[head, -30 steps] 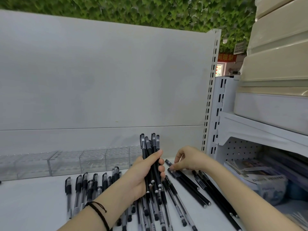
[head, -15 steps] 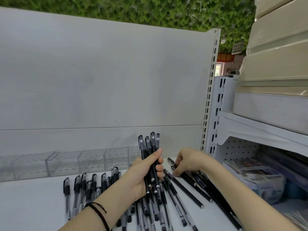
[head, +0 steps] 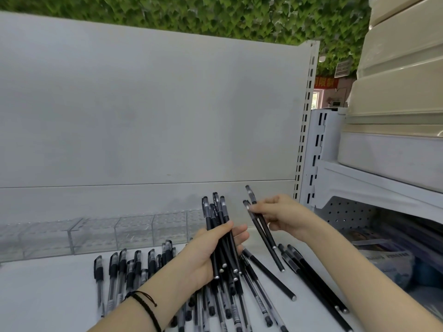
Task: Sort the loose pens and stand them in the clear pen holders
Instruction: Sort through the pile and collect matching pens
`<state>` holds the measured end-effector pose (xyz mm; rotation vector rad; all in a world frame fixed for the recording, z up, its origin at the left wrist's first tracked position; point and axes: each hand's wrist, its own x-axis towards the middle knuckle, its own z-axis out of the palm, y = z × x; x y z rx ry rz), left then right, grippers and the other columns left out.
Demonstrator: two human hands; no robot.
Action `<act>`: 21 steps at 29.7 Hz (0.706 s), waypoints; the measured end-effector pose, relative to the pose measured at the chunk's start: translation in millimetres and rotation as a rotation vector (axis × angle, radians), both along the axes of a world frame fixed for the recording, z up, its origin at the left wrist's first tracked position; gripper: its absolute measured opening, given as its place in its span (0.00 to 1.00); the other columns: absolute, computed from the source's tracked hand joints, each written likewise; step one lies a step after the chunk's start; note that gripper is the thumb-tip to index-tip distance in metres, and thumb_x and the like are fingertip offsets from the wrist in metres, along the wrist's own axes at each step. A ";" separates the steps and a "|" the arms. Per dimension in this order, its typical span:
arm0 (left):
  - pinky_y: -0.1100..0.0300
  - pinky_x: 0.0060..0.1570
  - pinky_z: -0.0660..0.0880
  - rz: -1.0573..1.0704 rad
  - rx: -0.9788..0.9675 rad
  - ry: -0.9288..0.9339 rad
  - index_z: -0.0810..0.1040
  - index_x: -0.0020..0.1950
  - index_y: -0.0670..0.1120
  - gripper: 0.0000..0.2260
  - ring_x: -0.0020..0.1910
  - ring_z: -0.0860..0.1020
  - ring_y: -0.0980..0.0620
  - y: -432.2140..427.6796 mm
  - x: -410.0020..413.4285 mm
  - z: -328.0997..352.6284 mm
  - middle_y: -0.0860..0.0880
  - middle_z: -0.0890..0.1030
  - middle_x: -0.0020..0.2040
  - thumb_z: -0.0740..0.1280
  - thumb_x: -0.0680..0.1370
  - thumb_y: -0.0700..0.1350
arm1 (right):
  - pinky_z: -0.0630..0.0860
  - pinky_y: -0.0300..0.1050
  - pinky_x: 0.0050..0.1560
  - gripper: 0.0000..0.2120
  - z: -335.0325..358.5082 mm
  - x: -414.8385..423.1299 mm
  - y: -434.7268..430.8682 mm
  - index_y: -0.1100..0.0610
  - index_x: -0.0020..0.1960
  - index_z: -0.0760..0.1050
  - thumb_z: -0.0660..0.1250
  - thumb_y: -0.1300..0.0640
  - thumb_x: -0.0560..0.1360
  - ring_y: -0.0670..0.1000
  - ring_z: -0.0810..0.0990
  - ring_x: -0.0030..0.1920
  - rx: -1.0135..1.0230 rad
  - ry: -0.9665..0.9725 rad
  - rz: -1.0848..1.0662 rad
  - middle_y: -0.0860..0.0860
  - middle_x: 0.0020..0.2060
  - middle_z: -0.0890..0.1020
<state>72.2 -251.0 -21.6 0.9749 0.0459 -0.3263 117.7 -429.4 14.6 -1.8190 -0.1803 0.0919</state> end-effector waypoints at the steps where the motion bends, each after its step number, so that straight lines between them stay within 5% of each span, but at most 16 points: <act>1: 0.57 0.35 0.82 -0.007 -0.013 0.003 0.76 0.56 0.34 0.10 0.43 0.85 0.46 -0.7 1.5 -0.8 0.39 0.85 0.48 0.66 0.79 0.38 | 0.66 0.39 0.31 0.04 0.9 0.7 1.6 0.59 0.43 0.80 0.73 0.59 0.71 0.46 0.73 0.29 0.113 0.007 0.036 0.51 0.32 0.81; 4: 0.51 0.45 0.82 -0.074 -0.015 0.000 0.74 0.61 0.32 0.13 0.49 0.84 0.40 -1.4 0.9 -1.3 0.36 0.83 0.51 0.65 0.80 0.39 | 0.68 0.44 0.37 0.08 1.3 -1.1 9.6 0.61 0.44 0.81 0.74 0.58 0.69 0.49 0.75 0.33 0.275 0.004 0.062 0.55 0.37 0.82; 8: 0.49 0.51 0.81 -0.152 0.033 -0.035 0.77 0.57 0.30 0.15 0.51 0.83 0.40 -0.6 -4.4 -0.6 0.35 0.83 0.52 0.65 0.79 0.43 | 0.66 0.36 0.26 0.03 -2.0 -5.8 17.5 0.60 0.43 0.79 0.70 0.60 0.74 0.46 0.77 0.28 0.276 -0.061 -0.003 0.54 0.37 0.83; 17: 0.61 0.35 0.79 -0.140 0.105 -0.103 0.77 0.59 0.38 0.13 0.43 0.84 0.47 -1.9 -5.5 -0.2 0.41 0.85 0.51 0.66 0.79 0.44 | 0.68 0.38 0.30 0.09 -9.9 -6.3 19.6 0.60 0.48 0.78 0.73 0.55 0.73 0.48 0.77 0.36 0.145 -0.109 0.022 0.53 0.40 0.81; 21: 0.61 0.28 0.76 -0.123 0.106 -0.118 0.77 0.54 0.40 0.10 0.32 0.79 0.51 -1.0 -5.2 0.1 0.44 0.84 0.41 0.70 0.75 0.43 | 0.69 0.39 0.32 0.11 -9.5 -6.8 17.2 0.56 0.40 0.73 0.74 0.51 0.71 0.46 0.76 0.34 0.088 -0.078 0.079 0.51 0.35 0.77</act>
